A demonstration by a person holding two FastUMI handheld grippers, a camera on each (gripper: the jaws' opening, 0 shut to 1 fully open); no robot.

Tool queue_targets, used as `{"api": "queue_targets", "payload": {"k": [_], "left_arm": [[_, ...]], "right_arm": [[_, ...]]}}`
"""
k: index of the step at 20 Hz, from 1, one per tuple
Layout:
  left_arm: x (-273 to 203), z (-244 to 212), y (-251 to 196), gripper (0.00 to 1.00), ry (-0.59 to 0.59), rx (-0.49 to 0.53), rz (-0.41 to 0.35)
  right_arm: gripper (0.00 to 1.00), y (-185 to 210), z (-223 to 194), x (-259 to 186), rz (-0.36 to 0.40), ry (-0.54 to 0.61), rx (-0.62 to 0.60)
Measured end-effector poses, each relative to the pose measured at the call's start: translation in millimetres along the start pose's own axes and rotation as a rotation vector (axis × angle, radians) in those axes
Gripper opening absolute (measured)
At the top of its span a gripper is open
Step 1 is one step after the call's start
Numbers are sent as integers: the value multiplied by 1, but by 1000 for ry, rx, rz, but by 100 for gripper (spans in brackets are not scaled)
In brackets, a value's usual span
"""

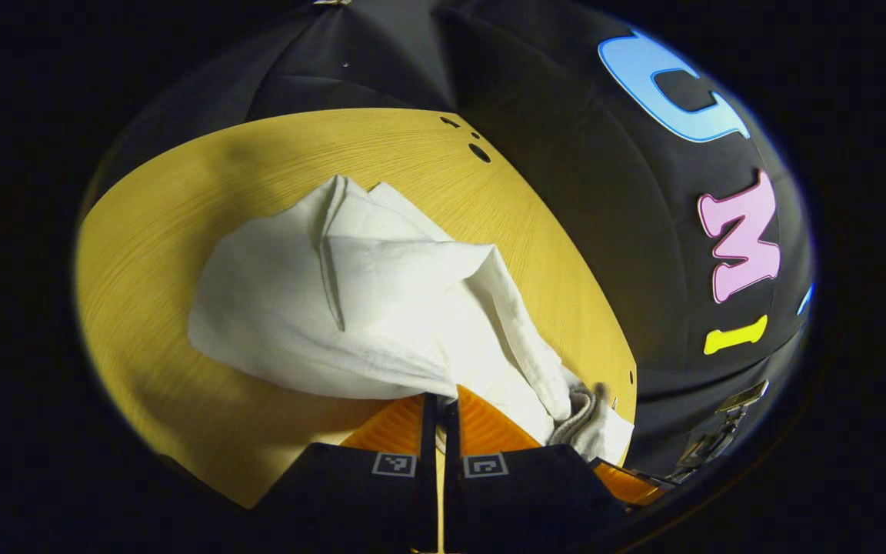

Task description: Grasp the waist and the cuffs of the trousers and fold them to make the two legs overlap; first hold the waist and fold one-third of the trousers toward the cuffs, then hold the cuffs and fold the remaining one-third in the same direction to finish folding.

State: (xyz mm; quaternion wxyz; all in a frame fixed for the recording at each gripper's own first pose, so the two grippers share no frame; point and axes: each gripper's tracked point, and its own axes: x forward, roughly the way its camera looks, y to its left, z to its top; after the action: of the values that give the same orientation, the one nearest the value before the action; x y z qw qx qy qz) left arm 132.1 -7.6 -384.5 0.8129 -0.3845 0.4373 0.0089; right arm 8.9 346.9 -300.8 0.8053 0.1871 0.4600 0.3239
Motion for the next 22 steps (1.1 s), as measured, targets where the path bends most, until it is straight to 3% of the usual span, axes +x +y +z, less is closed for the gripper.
{"api": "queue_targets", "payload": {"k": [1, 2, 4, 10, 13, 17, 19, 22], "left_arm": [[-1, 1, 0, 8, 2, -3, -1], [0, 0, 0, 8, 5, -6, -1], [0, 0, 0, 8, 8, -18, -5], [-10, 10, -7, 8, 7, -150, -63], [-27, 20, -23, 8, -29, -181, -100], [-39, 24, -45, 8, -88, -121, -76], [-44, 23, -51, 8, -119, -88, -28], [-56, 26, -74, 8, -185, -36, -23]], "right_arm": [[48, 0, 0, 0, -4, -2, -5], [75, -3, 3, -2, -7, -8, -4], [61, -8, 12, -11, -25, -32, 21], [61, -69, 43, -71, -95, -150, 90], [61, -114, 31, -98, -163, -157, 118], [61, -180, 7, -123, -278, -118, 162], [61, -201, -1, -135, -294, -107, 188], [61, -227, -5, -150, -293, -118, 220]]}}
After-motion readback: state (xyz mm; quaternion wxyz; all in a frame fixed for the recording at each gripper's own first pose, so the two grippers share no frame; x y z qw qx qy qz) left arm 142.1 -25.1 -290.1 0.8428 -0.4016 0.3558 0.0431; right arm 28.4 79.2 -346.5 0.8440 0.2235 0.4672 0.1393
